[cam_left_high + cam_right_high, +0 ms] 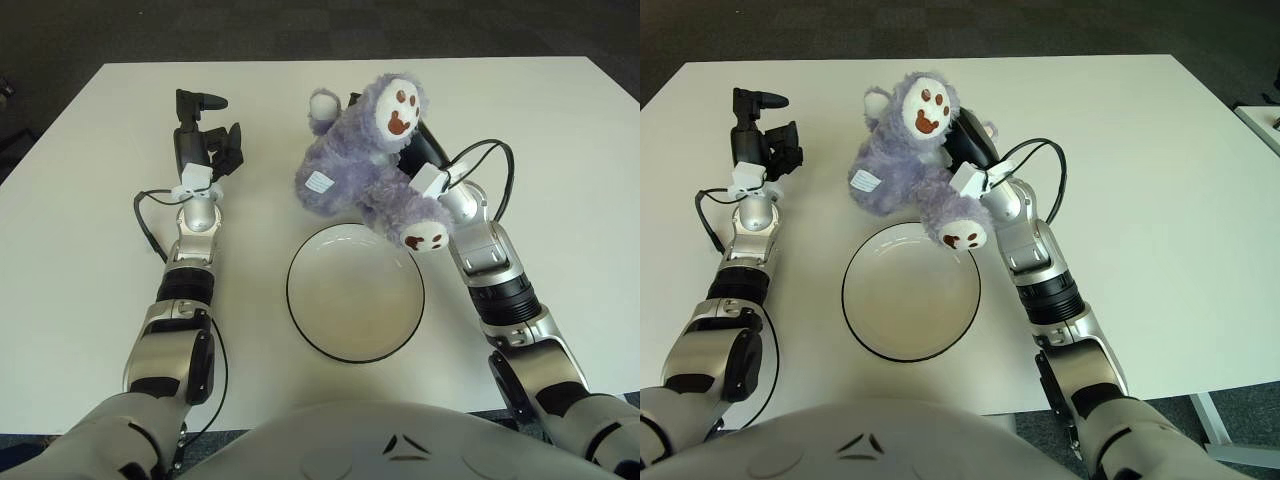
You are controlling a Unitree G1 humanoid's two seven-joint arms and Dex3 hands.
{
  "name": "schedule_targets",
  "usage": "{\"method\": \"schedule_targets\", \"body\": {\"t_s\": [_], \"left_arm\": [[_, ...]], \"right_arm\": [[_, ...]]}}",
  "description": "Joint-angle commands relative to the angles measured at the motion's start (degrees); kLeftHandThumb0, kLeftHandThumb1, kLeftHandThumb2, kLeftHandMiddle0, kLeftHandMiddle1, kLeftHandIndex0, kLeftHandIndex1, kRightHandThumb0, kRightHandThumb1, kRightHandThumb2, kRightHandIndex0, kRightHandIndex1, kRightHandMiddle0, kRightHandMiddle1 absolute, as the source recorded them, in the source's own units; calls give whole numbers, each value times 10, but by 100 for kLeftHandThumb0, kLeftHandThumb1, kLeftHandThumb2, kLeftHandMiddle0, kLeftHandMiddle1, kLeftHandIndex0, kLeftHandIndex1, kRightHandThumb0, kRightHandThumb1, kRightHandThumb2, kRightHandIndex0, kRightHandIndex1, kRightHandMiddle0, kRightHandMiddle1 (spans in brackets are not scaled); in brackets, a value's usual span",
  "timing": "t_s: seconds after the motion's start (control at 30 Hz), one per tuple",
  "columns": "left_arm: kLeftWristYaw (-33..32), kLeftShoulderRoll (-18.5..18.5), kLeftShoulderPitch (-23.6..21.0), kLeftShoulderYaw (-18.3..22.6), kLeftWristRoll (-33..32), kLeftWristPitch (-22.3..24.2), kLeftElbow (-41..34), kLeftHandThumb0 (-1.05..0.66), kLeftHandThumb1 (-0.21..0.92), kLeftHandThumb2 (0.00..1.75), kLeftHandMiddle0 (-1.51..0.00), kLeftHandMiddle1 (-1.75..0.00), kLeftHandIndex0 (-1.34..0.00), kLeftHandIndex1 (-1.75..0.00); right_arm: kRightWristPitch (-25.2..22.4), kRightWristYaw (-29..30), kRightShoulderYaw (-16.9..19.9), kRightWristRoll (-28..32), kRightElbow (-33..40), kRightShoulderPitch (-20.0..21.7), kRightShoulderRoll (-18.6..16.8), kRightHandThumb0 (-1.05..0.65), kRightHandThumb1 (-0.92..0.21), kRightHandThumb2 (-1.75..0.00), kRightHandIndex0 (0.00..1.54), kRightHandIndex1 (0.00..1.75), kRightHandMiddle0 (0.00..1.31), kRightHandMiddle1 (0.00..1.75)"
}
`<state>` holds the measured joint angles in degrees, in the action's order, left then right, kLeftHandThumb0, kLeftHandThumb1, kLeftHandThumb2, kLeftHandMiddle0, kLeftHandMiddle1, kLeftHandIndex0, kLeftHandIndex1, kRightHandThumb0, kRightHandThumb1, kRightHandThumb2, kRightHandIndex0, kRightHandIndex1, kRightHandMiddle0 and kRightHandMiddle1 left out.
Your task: Put the doll into the plate.
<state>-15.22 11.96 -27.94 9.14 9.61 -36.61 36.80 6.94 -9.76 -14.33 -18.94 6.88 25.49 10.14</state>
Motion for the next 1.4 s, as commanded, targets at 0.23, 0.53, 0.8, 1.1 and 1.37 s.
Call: {"method": "schedule_targets", "body": {"t_s": [0.23,0.53,0.8,1.1,1.37], "left_arm": [[-4,13,-16,-5,4,-5,16,-35,92,53,-127,-175,-19,-175],[-10,17,-22,-11,16,-9,26,-35,92,53,-127,-175,-19,-175],[-6,20,-28,-14,16,-18,37,-35,92,53,-128,-175,-19,-175],[-1,23,-31,-18,13,-12,41,-35,92,53,-128,-175,-19,-175],[-14,26,-32,-23,27,-12,42,-35,92,53,-127,-175,-19,-175]], "right_arm": [[12,-17,9,21,43,-33,7,0,0,-164,87,170,65,167],[32,-27,6,26,64,-53,16,0,-1,-164,85,173,64,167],[48,-36,7,49,76,-72,14,-1,0,-164,87,175,67,160],[76,-48,9,79,75,-80,13,-1,3,-163,89,175,76,150],[79,-65,8,107,87,-90,13,-1,-4,-159,75,175,72,161]]}}
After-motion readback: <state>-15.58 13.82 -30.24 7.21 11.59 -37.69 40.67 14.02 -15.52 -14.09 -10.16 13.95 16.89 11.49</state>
